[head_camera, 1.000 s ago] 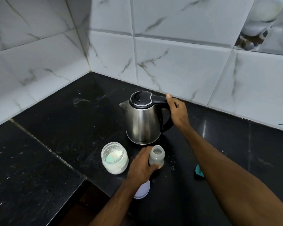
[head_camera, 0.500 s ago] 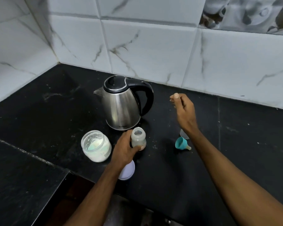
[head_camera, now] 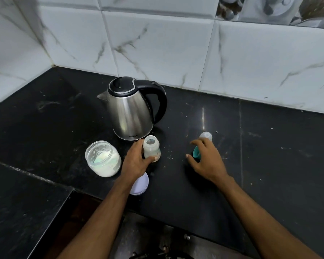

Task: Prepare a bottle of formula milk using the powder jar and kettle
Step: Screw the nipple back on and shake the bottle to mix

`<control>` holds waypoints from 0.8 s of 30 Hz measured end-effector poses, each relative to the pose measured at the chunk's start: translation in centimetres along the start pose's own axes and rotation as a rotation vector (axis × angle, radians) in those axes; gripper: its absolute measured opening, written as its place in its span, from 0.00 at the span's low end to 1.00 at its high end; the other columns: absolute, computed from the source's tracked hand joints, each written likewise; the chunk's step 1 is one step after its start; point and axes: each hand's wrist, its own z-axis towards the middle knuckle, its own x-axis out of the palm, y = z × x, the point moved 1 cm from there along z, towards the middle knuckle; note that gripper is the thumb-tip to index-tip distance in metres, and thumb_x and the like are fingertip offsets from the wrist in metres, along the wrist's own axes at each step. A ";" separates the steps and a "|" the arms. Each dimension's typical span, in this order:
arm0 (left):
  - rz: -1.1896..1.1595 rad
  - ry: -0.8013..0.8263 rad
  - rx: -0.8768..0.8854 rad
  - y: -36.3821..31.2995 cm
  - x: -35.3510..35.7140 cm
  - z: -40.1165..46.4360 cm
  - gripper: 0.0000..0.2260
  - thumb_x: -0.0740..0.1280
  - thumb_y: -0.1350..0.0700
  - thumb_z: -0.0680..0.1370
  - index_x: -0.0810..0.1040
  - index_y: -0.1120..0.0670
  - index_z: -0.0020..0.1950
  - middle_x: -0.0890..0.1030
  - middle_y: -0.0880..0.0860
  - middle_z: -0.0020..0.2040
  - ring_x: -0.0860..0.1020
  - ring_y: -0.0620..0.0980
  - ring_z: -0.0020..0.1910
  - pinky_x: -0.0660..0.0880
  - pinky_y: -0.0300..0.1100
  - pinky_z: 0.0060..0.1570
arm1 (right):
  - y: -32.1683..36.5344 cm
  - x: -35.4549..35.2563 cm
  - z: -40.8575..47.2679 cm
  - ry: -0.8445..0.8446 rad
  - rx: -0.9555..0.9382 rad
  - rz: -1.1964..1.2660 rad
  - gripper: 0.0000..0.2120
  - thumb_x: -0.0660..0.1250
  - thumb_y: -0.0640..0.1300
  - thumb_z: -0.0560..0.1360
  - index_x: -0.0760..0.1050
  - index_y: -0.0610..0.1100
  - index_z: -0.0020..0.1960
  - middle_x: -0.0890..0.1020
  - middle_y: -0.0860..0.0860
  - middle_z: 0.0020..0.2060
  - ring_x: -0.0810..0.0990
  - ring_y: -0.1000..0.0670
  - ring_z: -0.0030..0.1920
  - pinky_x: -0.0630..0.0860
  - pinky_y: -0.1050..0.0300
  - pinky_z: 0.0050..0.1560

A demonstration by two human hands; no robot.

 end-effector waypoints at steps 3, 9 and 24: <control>0.009 0.005 -0.008 0.0 0.0 0.0 0.24 0.74 0.46 0.64 0.74 0.40 0.59 0.80 0.45 0.57 0.79 0.48 0.58 0.76 0.55 0.59 | -0.2 0.5 -1.0 0.061 0.009 -0.027 0.24 0.70 0.47 0.73 0.70 0.46 0.67 0.70 0.51 0.64 0.74 0.49 0.57 0.74 0.54 0.58; 0.018 0.021 -0.011 -0.4 -0.2 -0.1 0.25 0.73 0.44 0.63 0.72 0.38 0.59 0.79 0.45 0.57 0.79 0.48 0.59 0.76 0.55 0.59 | 0.6 -0.3 -0.7 0.074 0.049 0.067 0.23 0.73 0.40 0.73 0.69 0.45 0.65 0.67 0.50 0.64 0.75 0.50 0.55 0.77 0.55 0.57; 0.014 0.024 -0.044 -0.5 0.0 -0.3 0.29 0.72 0.39 0.62 0.71 0.38 0.62 0.78 0.45 0.59 0.79 0.48 0.59 0.78 0.55 0.58 | 11.7 -3.4 8.1 0.407 -0.332 -0.041 0.26 0.79 0.45 0.65 0.67 0.49 0.56 0.68 0.53 0.54 0.74 0.50 0.48 0.74 0.57 0.47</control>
